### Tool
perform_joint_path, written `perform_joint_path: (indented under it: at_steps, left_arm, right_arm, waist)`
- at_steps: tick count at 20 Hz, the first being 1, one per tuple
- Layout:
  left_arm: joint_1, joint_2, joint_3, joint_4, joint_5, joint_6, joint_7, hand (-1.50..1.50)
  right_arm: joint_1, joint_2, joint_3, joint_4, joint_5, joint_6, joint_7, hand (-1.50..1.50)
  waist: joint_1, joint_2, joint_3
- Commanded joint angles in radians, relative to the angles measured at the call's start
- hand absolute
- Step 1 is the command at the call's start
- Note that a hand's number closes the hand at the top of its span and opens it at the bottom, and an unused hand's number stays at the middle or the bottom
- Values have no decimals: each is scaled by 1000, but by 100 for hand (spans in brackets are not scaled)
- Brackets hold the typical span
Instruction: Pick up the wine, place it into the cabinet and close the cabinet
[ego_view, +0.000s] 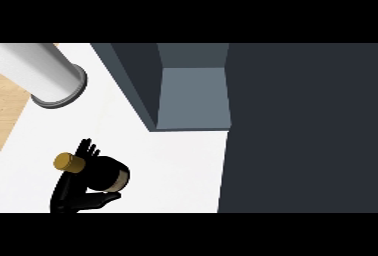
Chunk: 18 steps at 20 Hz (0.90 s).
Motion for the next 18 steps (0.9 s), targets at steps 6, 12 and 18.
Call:
perform_joint_path:
  at_steps: [6, 12, 18]
  left_arm:
    - [-87, -80, 26, 102, 79, -12, -31, -150]
    - [-54, -54, 39, 108, 118, -76, -35, -150]
    - [-141, -44, 43, 164, 104, -50, -70, 150]
  right_arm:
    - [75, 9, 48, -249, -19, -34, 109, -150]
    - [59, -28, -47, -280, -106, -9, 124, -150]
    - [80, -16, -14, -252, -61, 3, 91, -150]
  waist:
    - [-5, -2, 0]
    - [0, -1, 1]
    - [-1, 0, 0]
